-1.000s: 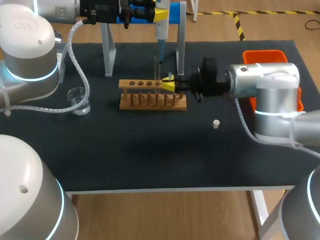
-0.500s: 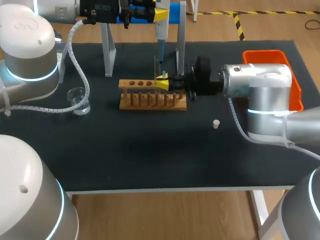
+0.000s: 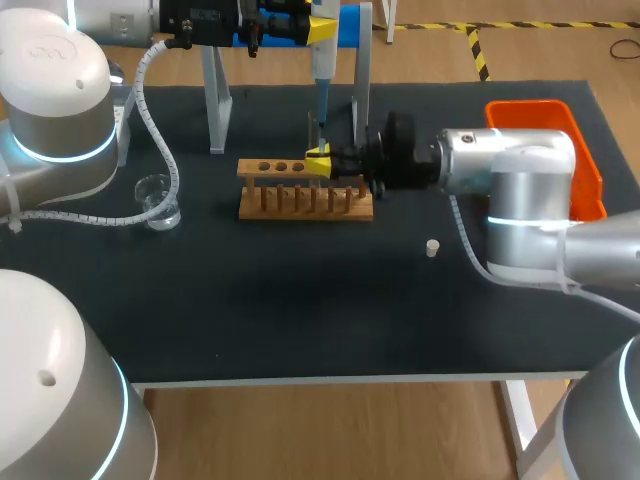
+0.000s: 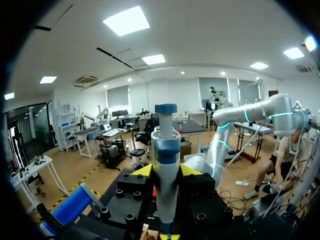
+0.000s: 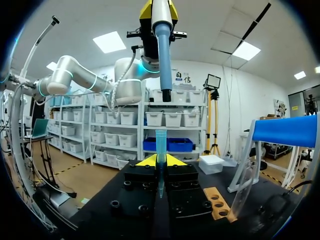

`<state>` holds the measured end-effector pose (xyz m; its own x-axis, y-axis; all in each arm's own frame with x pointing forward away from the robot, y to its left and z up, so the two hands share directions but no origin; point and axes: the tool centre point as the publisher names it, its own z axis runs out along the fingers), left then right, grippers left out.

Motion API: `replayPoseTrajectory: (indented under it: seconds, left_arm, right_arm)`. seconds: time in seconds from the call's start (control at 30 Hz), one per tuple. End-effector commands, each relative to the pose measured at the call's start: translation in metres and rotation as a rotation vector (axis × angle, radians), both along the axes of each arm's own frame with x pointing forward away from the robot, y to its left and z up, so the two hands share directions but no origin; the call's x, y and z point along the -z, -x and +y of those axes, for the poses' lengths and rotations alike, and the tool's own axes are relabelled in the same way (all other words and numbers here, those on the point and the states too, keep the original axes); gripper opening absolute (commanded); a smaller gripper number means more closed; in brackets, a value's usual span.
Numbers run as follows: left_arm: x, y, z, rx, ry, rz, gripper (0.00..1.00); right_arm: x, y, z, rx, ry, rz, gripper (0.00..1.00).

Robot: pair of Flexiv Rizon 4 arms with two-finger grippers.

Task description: Invert the test tube, pick up the pipette, mount the tip to pipette, aspirate from beaker and dispense into the tube, eject the tip, return the pipette, and cap with the stopper.

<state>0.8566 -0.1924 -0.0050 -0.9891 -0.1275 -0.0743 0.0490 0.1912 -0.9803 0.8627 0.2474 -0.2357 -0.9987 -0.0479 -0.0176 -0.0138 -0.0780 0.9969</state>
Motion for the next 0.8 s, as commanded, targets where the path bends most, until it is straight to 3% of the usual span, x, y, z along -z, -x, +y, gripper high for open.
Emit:
replayPoseTrajectory:
  seconds: [0.03,0.8]
  left_arm:
    - [0.0001,0.0002,0.0001,0.0,0.002,-0.002,0.0]
    - [0.0001,0.0002,0.0001,0.0,0.002,-0.002,0.0]
  right_arm:
    - [-0.0018,-0.0032,0.0011,0.0,0.002,-0.001,0.0]
    - [-0.0118,-0.0036,-0.0037,0.003,0.007,-0.013,0.0]
